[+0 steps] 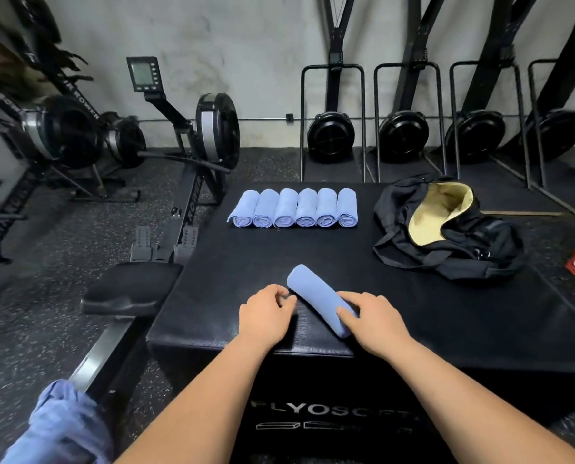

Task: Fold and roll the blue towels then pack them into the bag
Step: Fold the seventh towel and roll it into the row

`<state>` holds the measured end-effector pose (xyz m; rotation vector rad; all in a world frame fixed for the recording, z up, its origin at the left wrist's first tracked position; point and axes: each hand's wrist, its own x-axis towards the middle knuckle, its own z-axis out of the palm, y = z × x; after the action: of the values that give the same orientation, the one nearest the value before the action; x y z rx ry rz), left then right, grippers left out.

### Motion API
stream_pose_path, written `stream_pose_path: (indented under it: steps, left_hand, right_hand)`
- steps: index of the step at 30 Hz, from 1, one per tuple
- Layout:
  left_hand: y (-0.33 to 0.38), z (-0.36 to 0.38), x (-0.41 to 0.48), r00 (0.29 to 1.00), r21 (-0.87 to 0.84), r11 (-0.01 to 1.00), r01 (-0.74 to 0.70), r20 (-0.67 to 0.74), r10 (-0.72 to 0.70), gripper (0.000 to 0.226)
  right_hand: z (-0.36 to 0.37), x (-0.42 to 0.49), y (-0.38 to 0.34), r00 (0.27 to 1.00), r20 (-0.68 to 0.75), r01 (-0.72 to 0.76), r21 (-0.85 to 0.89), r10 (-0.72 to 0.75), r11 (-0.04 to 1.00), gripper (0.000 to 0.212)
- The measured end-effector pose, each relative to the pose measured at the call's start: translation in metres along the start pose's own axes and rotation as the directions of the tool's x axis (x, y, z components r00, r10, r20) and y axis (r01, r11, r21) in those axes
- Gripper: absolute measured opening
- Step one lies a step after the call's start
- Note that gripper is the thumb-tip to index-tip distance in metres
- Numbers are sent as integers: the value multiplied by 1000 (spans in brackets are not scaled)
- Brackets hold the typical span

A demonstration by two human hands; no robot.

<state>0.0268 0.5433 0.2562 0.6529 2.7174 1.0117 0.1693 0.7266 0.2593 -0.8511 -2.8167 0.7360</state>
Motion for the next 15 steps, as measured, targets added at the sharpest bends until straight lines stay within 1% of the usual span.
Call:
stream_pose_path:
  steps: [2,4,6,8,10,12,15]
  left_hand:
    - [3,-2,-3,996,-110,993,43,86,-33,38]
    - [8,-5,-5,986,-193,978,80,162,-49,48]
    - [10,-9,-5,977,-253,962,101,205,-49,53]
    - [9,-10,-5,972,-324,939,119,231,-44,64]
    - [5,-12,-8,971,-368,921,126,235,-39,79]
    - [2,-14,-10,979,-382,919,101,204,-23,90]
    - [-1,-20,-14,986,-409,911,58,165,11,91]
  right_hand:
    - [4,-2,-17,999,30,-15,-27,16,1000,46]
    - [8,-6,-33,998,40,-41,7,40,999,45]
    - [13,-10,-45,997,48,-56,44,54,997,44]
    - [18,-14,-52,997,62,-40,64,36,997,43]
    - [24,-17,-56,998,69,-13,78,7,997,42]
    - [29,-19,-57,997,72,8,115,-17,993,41]
    - [35,-21,-57,995,77,43,217,-61,975,38]
